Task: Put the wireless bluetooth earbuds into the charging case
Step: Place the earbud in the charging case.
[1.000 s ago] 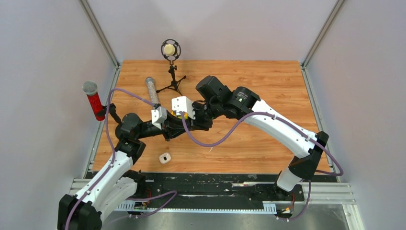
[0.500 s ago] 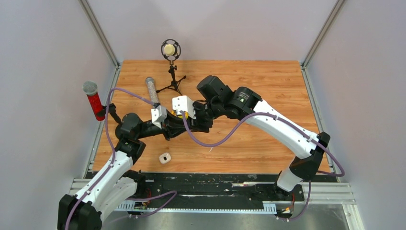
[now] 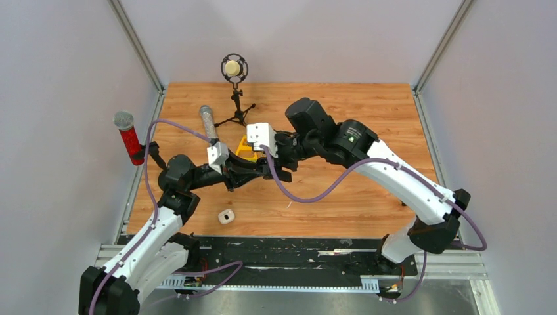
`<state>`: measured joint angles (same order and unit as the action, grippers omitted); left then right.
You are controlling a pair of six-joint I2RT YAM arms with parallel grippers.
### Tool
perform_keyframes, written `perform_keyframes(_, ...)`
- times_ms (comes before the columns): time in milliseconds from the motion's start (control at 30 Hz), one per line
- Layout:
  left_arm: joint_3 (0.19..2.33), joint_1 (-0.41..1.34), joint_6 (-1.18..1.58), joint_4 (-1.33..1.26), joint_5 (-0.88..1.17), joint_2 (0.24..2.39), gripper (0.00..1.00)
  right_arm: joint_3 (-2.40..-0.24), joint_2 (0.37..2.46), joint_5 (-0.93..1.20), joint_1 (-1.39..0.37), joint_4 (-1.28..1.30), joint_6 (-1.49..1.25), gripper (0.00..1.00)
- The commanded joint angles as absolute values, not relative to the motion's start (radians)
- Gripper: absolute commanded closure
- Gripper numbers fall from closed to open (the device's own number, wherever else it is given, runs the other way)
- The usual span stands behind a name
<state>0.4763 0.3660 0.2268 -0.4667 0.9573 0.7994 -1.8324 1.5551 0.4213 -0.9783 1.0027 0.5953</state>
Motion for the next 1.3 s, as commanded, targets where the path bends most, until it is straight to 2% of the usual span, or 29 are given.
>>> perform_keyframes(0,0.511,0.365,0.282,-0.487,0.882,0.788,1.0,-1.726,1.443,0.415,-0.968,0.86,0.595,0.25)
perform_keyframes(100,0.516,0.365,0.301,-0.491,0.869,0.79,1.0,-1.583,1.371,0.342,-0.974,0.758,0.625,0.2)
perform_keyframes(300,0.516,0.364,0.318,-0.507,0.859,0.791,1.0,-1.304,1.226,0.299,-1.036,0.415,0.764,0.16)
perform_keyframes(533,0.517,0.364,0.324,-0.502,0.854,0.787,1.0,-1.219,1.23,0.25,-1.074,0.246,0.818,0.15)
perform_keyframes(967,0.52,0.355,0.372,-0.531,0.845,0.799,1.0,-1.172,1.256,0.213,-1.104,0.24,0.899,0.17)
perform_keyframes(1267,0.521,0.352,0.384,-0.549,0.853,0.808,1.0,-1.139,1.275,0.115,-1.125,0.23,0.959,0.2)
